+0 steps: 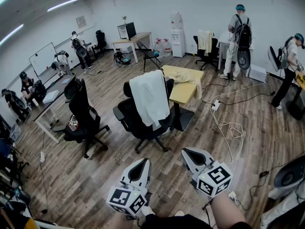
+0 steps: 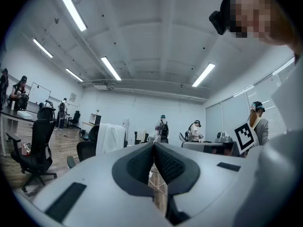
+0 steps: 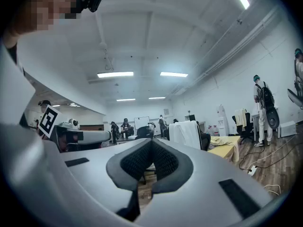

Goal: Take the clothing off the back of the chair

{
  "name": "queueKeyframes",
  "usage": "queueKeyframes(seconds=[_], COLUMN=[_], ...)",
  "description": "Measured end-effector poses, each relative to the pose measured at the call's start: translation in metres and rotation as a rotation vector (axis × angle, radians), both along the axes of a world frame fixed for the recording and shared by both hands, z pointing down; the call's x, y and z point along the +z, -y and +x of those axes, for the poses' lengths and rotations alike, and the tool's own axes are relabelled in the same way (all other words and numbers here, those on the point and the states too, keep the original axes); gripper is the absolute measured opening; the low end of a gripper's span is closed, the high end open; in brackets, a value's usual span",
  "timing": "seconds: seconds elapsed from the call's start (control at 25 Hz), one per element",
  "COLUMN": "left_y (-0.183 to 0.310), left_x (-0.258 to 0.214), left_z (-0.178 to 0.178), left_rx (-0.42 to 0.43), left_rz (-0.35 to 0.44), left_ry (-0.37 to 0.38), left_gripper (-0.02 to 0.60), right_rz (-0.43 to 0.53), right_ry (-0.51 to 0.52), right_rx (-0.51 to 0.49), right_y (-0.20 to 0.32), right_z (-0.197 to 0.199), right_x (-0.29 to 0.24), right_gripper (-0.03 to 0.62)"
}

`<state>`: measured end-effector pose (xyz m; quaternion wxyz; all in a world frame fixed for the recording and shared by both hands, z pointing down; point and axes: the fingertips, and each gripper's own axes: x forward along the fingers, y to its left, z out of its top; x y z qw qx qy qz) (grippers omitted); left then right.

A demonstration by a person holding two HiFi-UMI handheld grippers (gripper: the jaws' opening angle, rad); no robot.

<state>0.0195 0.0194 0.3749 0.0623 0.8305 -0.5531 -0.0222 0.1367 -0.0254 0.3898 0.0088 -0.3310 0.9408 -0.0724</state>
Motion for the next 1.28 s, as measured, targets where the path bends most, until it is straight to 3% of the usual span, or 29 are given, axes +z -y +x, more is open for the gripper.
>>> queueKeyframes(seconds=[0.76,1.28], left_y=[0.019,0.069], left_x=[0.007,0.013], left_z=[-0.011,-0.069], left_rx=[-0.030,0.011], left_rz=[-0.017,-0.023], left_ry=[0.019,0.002], left_gripper=[0.018,0.018], right_rz=[-0.010,-0.022], right_ry=[-0.006,-0.019], right_rx=[-0.009,0.026], right_y=[0.028,0.077], right_z=[-0.006,-0.065], right_x=[0.005,0.004], right_gripper=[0.014,0.012])
